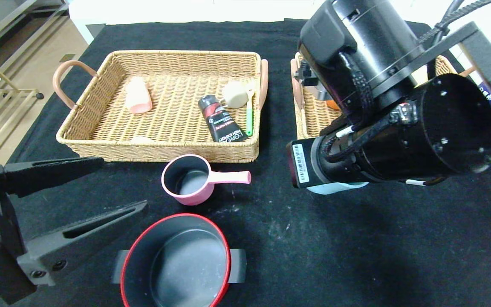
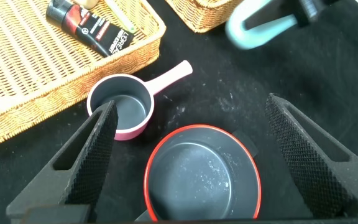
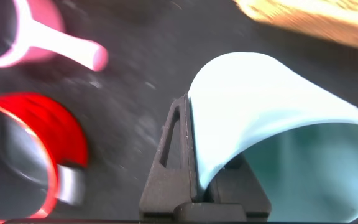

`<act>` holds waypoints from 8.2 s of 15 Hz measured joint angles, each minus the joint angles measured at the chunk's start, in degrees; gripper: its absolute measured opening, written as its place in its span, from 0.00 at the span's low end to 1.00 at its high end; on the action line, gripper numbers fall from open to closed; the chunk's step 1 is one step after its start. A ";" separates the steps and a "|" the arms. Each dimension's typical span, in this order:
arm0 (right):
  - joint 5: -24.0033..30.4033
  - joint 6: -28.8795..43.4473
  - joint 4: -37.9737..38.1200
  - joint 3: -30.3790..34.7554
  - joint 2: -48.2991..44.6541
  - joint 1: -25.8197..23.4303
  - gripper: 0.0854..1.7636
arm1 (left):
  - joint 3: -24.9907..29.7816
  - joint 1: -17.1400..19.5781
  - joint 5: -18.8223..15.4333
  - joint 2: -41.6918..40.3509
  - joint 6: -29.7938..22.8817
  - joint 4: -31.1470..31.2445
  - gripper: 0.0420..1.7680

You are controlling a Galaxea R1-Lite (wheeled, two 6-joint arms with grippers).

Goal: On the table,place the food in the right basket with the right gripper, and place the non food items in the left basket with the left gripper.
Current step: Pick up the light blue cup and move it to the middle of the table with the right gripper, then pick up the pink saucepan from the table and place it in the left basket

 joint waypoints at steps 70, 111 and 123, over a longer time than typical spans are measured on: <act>43.84 -32.29 -66.77 75.47 -46.70 -20.99 0.96 | -6.84 2.58 16.73 6.35 -1.22 10.09 0.97; 43.53 -32.12 -66.74 75.47 -46.40 -21.97 0.97 | -30.78 5.45 25.16 38.35 -19.44 26.23 0.07; 43.45 -32.12 -66.77 75.67 -46.23 -21.74 0.97 | -30.07 3.33 23.61 32.45 -18.96 26.28 0.07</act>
